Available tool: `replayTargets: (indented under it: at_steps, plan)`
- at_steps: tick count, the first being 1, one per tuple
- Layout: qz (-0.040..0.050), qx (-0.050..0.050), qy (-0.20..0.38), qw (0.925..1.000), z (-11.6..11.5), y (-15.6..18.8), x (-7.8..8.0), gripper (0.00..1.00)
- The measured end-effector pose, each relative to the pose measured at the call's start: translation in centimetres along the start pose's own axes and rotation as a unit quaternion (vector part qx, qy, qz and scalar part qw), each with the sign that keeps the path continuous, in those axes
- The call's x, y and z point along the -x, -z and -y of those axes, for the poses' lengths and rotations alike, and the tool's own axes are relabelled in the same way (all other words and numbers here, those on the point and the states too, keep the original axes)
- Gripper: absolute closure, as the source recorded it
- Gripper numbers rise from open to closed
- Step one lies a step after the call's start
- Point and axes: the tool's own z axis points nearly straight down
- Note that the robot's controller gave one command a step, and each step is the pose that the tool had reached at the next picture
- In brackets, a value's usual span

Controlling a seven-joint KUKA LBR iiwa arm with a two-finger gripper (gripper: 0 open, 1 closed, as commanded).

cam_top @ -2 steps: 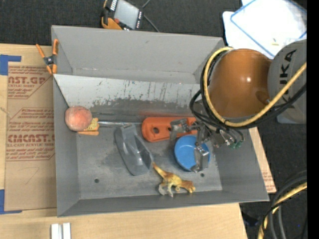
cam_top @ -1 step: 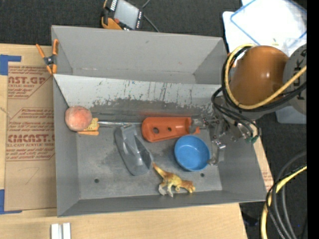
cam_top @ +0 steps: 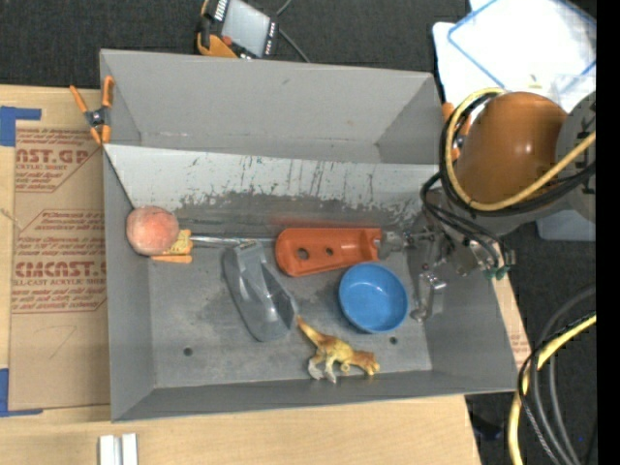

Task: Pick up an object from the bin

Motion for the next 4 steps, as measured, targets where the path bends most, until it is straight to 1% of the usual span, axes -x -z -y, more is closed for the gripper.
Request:
replayTargets:
  at_steps: [1,2,4]
  plan:
    - [-0.0017,0.002,0.114,0.9935,-2.2,-5.5,-1.4,0.00]
    - [0.0021,-0.001,0.117,0.9931,-3.3,-10.7,0.5,1.00]
    - [0.0021,-0.001,0.117,0.9931,-3.3,-10.7,0.6,1.00]
